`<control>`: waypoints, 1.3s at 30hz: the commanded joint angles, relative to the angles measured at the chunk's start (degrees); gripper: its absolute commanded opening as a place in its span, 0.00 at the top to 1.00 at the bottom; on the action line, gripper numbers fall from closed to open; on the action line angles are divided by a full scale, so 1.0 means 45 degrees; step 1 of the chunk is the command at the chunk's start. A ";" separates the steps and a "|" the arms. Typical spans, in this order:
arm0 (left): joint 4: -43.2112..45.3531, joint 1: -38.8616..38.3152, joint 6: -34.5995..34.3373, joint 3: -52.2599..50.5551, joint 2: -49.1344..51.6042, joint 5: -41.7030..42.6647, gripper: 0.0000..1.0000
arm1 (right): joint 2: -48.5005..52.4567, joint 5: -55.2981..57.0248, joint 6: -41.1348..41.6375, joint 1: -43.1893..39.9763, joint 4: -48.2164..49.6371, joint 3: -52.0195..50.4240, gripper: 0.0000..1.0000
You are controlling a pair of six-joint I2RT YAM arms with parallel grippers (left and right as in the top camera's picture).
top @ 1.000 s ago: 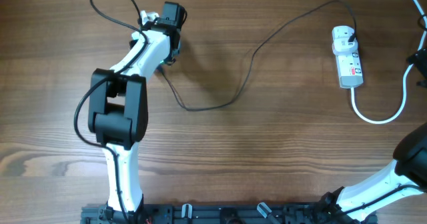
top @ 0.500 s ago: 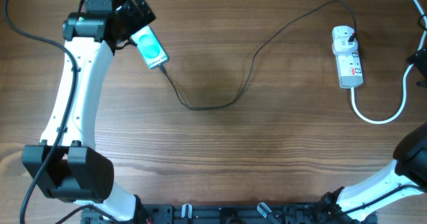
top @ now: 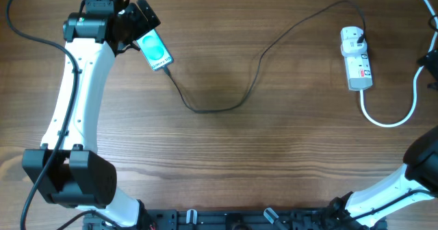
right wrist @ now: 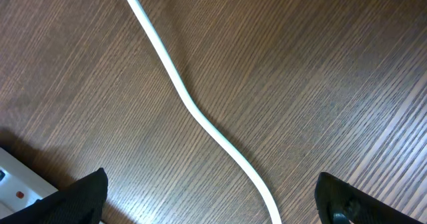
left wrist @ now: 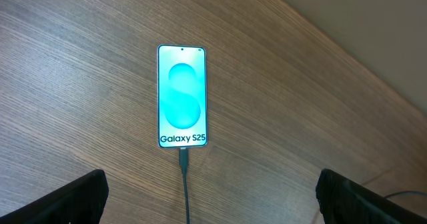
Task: Plug charger to phone and switch on socket
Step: 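Open the left gripper on the phone and retract the right arm to rest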
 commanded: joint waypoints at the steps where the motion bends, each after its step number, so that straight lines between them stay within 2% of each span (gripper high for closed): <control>1: -0.0019 0.0029 -0.0165 0.0131 -0.0194 0.0189 0.00 | -0.0277 0.0204 -0.0019 0.0044 0.0024 0.0146 0.00; 22: -0.0024 0.0029 -0.0165 0.0131 -0.0194 0.0189 0.00 | -0.0272 0.0204 -0.0015 0.0277 0.0029 0.0141 0.00; 26: -0.0019 0.0029 -0.0165 0.0131 -0.0199 0.0189 0.00 | -0.2569 0.0204 -0.0015 0.0777 0.0015 0.0141 0.01; 32: -0.0019 0.0029 -0.0165 0.0131 -0.0194 0.0189 0.00 | -0.7592 0.0209 -0.0015 0.3939 -0.0039 0.0141 0.00; 39: -0.0019 0.0029 -0.0165 0.0131 -0.0194 0.0189 0.00 | -1.0273 0.0219 -0.0034 0.8213 -0.0272 0.0141 0.00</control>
